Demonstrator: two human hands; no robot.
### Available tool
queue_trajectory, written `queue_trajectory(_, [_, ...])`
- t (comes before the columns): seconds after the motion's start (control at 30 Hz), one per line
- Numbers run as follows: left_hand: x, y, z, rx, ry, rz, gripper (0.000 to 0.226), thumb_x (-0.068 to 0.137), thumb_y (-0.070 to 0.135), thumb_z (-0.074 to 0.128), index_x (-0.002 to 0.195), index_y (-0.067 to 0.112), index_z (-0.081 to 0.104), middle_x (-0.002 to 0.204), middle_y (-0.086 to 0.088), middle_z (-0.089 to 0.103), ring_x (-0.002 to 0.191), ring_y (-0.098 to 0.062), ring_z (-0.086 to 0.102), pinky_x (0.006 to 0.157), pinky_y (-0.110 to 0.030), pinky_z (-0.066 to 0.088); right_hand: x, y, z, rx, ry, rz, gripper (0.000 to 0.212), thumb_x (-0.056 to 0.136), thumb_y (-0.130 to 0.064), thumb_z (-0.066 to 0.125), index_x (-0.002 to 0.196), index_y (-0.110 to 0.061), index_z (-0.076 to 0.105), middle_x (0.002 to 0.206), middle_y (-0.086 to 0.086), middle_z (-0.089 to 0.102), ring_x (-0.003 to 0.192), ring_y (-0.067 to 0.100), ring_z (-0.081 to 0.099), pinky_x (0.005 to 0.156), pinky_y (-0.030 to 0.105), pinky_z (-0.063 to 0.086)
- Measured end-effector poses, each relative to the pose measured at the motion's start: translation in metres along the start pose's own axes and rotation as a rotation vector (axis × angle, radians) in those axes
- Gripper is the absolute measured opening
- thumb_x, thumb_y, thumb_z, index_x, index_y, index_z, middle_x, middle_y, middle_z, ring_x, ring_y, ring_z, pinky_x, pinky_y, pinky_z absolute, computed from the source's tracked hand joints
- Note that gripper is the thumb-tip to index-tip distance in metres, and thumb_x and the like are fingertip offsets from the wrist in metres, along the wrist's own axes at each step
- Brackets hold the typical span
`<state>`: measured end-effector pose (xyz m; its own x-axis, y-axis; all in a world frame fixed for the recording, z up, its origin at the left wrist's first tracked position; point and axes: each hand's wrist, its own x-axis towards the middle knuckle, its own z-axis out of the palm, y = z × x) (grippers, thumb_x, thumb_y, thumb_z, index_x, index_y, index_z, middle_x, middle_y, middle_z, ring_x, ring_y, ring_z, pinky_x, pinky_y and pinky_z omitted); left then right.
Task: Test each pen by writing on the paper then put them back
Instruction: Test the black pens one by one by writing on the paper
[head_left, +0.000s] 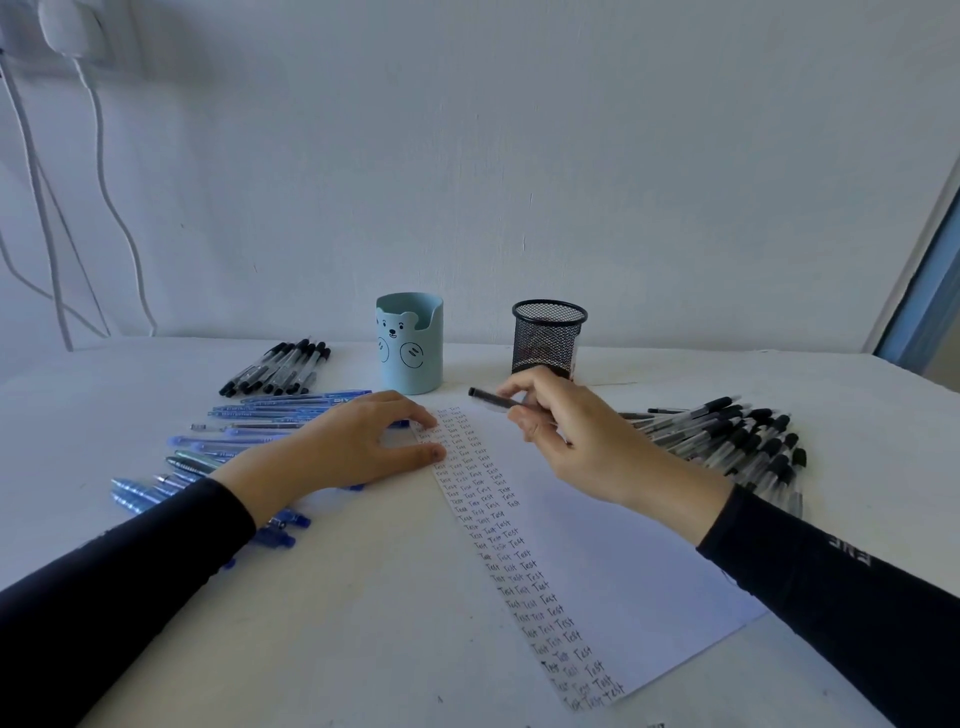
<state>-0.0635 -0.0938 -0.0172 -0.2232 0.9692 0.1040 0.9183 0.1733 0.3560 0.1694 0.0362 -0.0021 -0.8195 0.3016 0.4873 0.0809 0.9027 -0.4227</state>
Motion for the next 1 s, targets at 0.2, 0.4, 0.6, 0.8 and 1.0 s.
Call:
queue_trajectory(0.2, [0.001, -0.001, 0.0, -0.001, 0.004, 0.006, 0.087, 0.056, 0.097, 0.034, 0.121, 0.044, 0.056, 0.129, 0.02, 0.051, 0.118, 0.0, 0.048, 0.106, -0.03, 0.04, -0.001, -0.003, -0.003, 0.05, -0.003, 0.012, 0.011, 0.1, -0.019, 0.053, 0.11, -0.02, 0.057, 0.085, -0.013, 0.058, 0.082, 0.003, 0.058, 0.074, 0.017, 0.045])
queue_trajectory(0.4, [0.0, 0.0, -0.001, 0.001, -0.003, 0.008, 0.083, 0.06, 0.093, 0.037, 0.123, 0.043, 0.057, 0.13, 0.019, 0.051, 0.118, -0.001, 0.048, 0.106, -0.03, 0.04, -0.004, -0.002, 0.0, 0.015, -0.014, -0.035, 0.012, 0.096, -0.024, 0.061, 0.105, -0.016, 0.063, 0.083, -0.021, 0.051, 0.075, 0.015, 0.054, 0.071, 0.026, 0.045])
queue_trajectory(0.6, [0.001, -0.003, 0.0, 0.01, 0.002, 0.005, 0.089, 0.056, 0.098, 0.033, 0.122, 0.044, 0.056, 0.129, 0.021, 0.051, 0.118, -0.001, 0.048, 0.105, -0.03, 0.04, -0.006, 0.006, 0.014, 0.056, -0.112, 0.031, 0.022, 0.092, -0.026, 0.067, 0.11, -0.014, 0.073, 0.102, -0.007, 0.06, 0.09, 0.007, 0.057, 0.08, 0.018, 0.045])
queue_trajectory(0.8, [0.0, 0.0, -0.001, 0.022, -0.001, 0.01, 0.082, 0.061, 0.092, 0.036, 0.124, 0.043, 0.055, 0.129, 0.02, 0.05, 0.118, -0.002, 0.048, 0.104, -0.028, 0.039, -0.002, 0.013, 0.014, -0.098, -0.237, 0.099, 0.053, 0.1, -0.052, 0.035, 0.126, -0.018, 0.066, 0.136, -0.008, 0.053, 0.123, 0.009, 0.045, 0.108, 0.033, 0.036])
queue_trajectory(1.0, [0.002, 0.002, 0.0, 0.048, 0.082, 0.071, 0.079, 0.066, 0.092, 0.026, 0.12, 0.044, 0.058, 0.126, 0.019, 0.056, 0.118, -0.004, 0.048, 0.104, -0.034, 0.041, 0.003, 0.068, -0.044, -0.588, -0.147, 0.376, 0.031, 0.101, -0.032, 0.047, 0.126, -0.027, 0.066, 0.137, -0.002, 0.051, 0.125, 0.025, 0.04, 0.103, 0.038, 0.033])
